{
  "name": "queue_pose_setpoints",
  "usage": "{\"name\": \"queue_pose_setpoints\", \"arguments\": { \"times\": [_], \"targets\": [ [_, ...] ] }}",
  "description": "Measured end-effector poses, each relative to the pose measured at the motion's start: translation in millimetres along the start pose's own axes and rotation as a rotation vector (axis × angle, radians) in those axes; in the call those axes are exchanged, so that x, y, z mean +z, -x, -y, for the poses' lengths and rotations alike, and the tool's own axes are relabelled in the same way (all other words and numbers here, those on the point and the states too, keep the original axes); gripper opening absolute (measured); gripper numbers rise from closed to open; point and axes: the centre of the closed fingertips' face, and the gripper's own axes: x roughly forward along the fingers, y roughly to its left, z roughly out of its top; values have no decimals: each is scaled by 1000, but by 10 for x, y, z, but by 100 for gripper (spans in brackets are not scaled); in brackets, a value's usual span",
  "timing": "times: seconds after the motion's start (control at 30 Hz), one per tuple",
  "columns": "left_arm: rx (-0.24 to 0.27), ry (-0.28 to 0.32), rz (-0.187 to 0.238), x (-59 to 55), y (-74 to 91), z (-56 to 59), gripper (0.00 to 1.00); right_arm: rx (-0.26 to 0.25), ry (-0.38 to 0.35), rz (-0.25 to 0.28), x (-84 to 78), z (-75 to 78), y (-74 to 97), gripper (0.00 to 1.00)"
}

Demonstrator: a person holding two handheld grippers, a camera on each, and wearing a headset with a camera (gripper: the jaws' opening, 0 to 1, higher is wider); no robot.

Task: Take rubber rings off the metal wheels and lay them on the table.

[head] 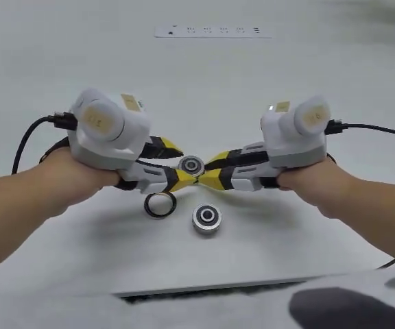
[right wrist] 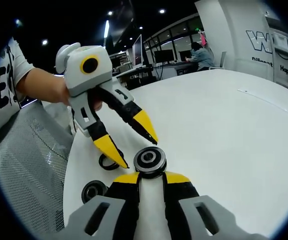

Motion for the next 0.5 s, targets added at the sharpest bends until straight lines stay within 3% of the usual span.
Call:
{"name": "queue_pose_setpoints", "arguments": {
  "times": [0.27, 0.37, 0.5],
  "targets": [
    [6, 0, 1, 12, -35, -16, 21, -2, 0, 2, -2, 3, 12, 14],
    [5, -26, 0, 19, -51, 12, 20, -2, 1, 1, -3, 7, 14, 14],
    [-5, 4, 5, 7, -42, 0, 20, -2, 1, 3, -4, 7, 16, 13]
  ]
}}
